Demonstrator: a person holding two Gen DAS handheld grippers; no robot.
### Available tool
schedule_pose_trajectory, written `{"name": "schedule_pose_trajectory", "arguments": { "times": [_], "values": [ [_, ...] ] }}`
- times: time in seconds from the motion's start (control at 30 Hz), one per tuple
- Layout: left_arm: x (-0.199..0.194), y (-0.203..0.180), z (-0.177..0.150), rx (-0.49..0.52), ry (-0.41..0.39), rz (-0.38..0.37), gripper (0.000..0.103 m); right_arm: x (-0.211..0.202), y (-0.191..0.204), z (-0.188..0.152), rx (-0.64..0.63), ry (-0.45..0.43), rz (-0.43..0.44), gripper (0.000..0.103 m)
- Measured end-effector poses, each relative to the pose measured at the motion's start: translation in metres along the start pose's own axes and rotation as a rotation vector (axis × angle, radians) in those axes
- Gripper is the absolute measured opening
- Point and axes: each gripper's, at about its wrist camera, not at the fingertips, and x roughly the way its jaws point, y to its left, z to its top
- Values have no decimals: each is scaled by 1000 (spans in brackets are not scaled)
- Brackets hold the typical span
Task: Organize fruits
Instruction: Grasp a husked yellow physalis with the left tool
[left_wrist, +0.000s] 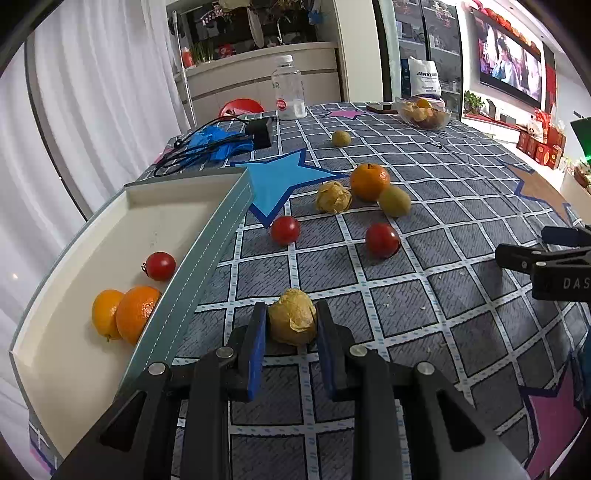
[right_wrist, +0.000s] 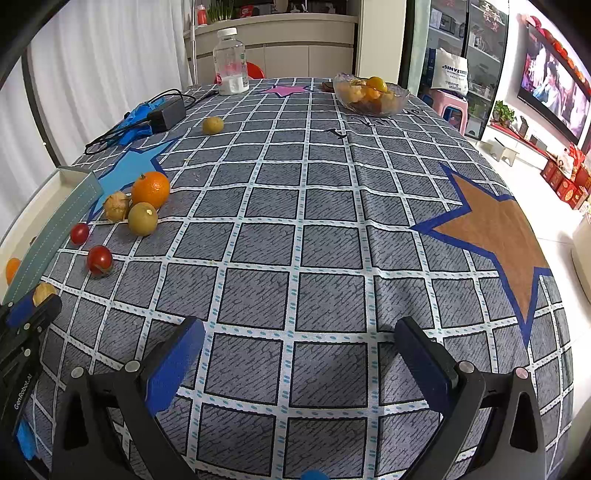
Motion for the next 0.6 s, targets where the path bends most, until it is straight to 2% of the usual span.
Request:
{"name": "schedule_pose_trajectory", "arguments": {
  "times": [0.2, 0.6],
  "values": [
    [0, 7, 0, -31, 7, -35, 28, 0, 0, 0, 0, 0, 0, 103],
    [0, 10, 0, -39, 8, -51, 28, 0, 1, 0, -1, 1, -1, 103]
  ]
}}
